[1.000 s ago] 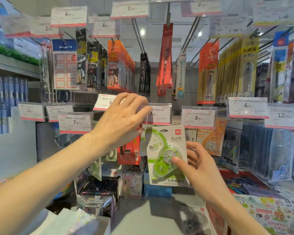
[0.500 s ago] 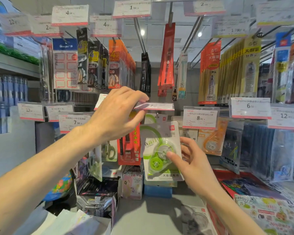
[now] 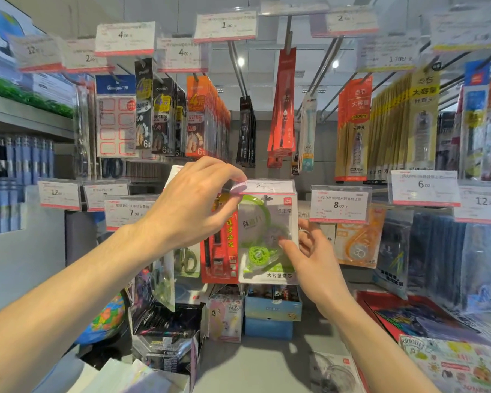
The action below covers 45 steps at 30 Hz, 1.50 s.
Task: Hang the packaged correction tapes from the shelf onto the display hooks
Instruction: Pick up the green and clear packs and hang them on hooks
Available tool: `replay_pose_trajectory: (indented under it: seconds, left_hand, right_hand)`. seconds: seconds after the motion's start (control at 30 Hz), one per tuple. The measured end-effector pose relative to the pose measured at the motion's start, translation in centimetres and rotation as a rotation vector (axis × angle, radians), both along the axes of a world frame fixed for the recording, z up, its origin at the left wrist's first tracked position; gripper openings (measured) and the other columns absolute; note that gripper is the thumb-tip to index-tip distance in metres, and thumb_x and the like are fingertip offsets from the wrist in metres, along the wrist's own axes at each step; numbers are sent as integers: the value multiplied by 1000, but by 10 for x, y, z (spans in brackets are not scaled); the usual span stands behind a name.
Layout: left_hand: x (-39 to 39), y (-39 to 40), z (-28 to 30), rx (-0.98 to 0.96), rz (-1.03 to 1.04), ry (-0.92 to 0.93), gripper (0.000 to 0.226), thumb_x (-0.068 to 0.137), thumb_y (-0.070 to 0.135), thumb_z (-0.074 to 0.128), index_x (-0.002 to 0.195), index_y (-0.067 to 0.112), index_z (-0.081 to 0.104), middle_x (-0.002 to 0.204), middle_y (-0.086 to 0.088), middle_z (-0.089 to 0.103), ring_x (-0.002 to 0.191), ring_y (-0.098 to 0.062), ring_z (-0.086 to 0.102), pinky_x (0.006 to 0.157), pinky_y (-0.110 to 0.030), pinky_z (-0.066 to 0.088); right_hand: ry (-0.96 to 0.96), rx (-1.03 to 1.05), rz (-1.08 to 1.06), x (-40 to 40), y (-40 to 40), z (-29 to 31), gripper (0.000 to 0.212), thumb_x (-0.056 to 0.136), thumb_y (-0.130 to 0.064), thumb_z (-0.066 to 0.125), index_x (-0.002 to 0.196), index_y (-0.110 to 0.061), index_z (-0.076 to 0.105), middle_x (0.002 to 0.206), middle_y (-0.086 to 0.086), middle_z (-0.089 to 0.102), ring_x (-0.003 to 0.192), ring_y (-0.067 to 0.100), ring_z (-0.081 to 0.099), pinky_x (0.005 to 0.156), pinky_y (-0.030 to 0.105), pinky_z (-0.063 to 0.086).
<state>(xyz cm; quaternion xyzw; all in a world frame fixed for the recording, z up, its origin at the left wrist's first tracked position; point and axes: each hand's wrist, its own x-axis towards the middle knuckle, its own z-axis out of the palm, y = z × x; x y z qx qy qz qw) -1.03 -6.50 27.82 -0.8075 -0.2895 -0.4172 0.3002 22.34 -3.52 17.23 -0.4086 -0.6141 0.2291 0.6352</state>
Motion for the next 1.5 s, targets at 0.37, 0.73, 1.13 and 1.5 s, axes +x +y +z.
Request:
replay_pose_trajectory:
  seconds: [0.37,0.73,1.13,1.5]
  left_hand:
    - [-4,-13,-15,50,-1,-28,31,90,14,72,120,8,70,119,-2,74,125,-27,60,101,-48,51]
    - [15,-12,-89,-380,-59,-406,14,95,23,68,108,28,65,90,17,71,84,-1,65,74,-25,53]
    - [48,96,-114,-864,-92,-452,75,104,39,40,155,54,-13,47,15,56,42,3,51,37,-6,37]
    - [57,155,-120,-814,-401,-537,71,104,38,55,163,35,16,168,12,29,149,-10,33,87,8,31]
  right_hand:
    - [-43,-53,-58,7,3,6,21,92,-41,73,101,-39,54,103,-16,72,85,-3,74,66,16,58]
    - [-73,-80,-67,8,8,4,23,94,-37,71,97,-42,49,91,-6,71,78,9,72,80,46,65]
    - [-132,-42,-162,-3,50,-20,71,96,-63,56,159,-48,25,152,-2,57,119,-18,56,93,4,43]
    - [-129,15,-222,-6,88,-23,63,97,-65,53,154,-53,27,162,-20,40,143,13,47,113,43,40]
